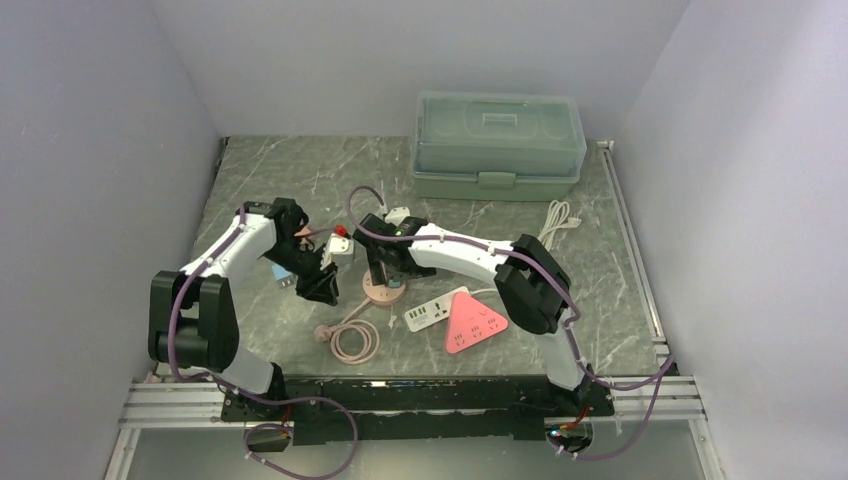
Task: Insert the plug
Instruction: Insert the plug into the socket.
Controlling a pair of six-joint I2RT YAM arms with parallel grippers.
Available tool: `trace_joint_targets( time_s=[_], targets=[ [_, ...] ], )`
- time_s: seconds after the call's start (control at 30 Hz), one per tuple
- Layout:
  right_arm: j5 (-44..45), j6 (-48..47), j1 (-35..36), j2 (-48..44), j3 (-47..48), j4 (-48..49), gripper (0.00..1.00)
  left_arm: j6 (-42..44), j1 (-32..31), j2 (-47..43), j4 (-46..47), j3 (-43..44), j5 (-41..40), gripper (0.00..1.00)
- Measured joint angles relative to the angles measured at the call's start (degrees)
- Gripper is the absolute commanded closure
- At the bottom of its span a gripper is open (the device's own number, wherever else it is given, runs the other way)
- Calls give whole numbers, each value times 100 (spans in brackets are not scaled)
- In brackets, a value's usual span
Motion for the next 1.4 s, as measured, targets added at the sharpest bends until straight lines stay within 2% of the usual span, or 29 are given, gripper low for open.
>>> trace_joint_targets(
  time_s=[0.07,0.33,0.4,0.77,1.03,1.1,1.13,1.2,1.3,1.4],
  targets=[
    [17,-35,11,-17,9,-59,7,-7,101,0,-111,105,83,67],
    [-55,-144,142,-369,0,-240,46,-142,363,0,-229,459,151,69],
    [-70,-149,168,-476,9,-238,52,-205,380,0,-195,457,131,71],
    [-190,-149,205,-505,44,-210,54,-811,697,20,612,389,-369,68],
    [-184,-205,205,-426,44,-114,76,-1530,874,109,1720,363,-1106,63],
    [-199,-205,205,-424,39,-46,74,-1694,951,330,1930,437,-1292,62],
    [-205,-210,205,-422,31,-24,69,-1762,979,466,2006,503,-1370,61],
    [-212,-208,205,-422,20,-4,52,-1947,1023,896,2284,726,-1587,42],
    [-238,-203,205,-424,-39,85,34,-2076,1056,1255,2575,883,-1797,39],
    [-251,-234,205,-424,-79,63,27,-2162,1071,1609,2809,1099,-1971,38]
  ],
)
